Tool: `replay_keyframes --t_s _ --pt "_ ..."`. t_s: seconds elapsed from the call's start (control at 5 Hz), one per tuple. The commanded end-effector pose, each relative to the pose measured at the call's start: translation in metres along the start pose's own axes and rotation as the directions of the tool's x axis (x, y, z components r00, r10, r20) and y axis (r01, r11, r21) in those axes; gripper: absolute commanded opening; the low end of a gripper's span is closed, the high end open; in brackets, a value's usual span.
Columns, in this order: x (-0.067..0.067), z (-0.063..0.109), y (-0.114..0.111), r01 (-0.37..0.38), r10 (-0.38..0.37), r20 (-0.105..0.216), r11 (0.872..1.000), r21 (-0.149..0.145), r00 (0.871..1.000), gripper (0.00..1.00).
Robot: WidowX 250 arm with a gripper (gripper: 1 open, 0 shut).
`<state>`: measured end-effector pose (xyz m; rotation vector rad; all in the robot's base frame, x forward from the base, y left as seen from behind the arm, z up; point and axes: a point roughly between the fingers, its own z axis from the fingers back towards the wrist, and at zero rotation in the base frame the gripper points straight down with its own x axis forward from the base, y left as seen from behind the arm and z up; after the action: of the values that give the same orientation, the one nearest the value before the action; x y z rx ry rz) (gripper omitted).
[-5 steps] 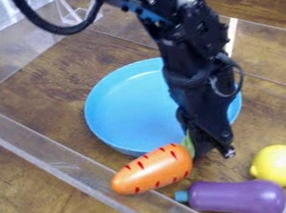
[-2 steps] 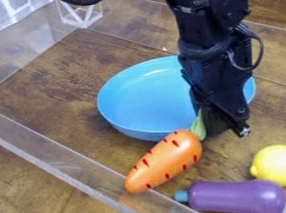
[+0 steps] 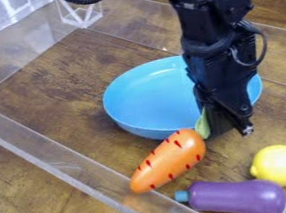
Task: Put the carrot on the blue tray
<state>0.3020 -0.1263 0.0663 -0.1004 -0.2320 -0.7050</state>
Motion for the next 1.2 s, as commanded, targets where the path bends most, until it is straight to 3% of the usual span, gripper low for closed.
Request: replay_keyframes --t_s 0.0,0.6,0.8,1.0 --pt "0.019 0.025 -0.007 0.05 -0.051 0.075 0.999 0.013 0.996 0.0" --pt "0.017 0.032 -0.016 0.133 -0.131 0.088 0.991 -0.016 0.987 0.0" --pt "0.016 0.047 -0.016 0.176 -0.173 0.089 0.984 -0.025 0.981 0.0" --pt "0.017 0.072 -0.01 0.173 -0.171 0.071 0.985 -0.01 0.983 0.0"
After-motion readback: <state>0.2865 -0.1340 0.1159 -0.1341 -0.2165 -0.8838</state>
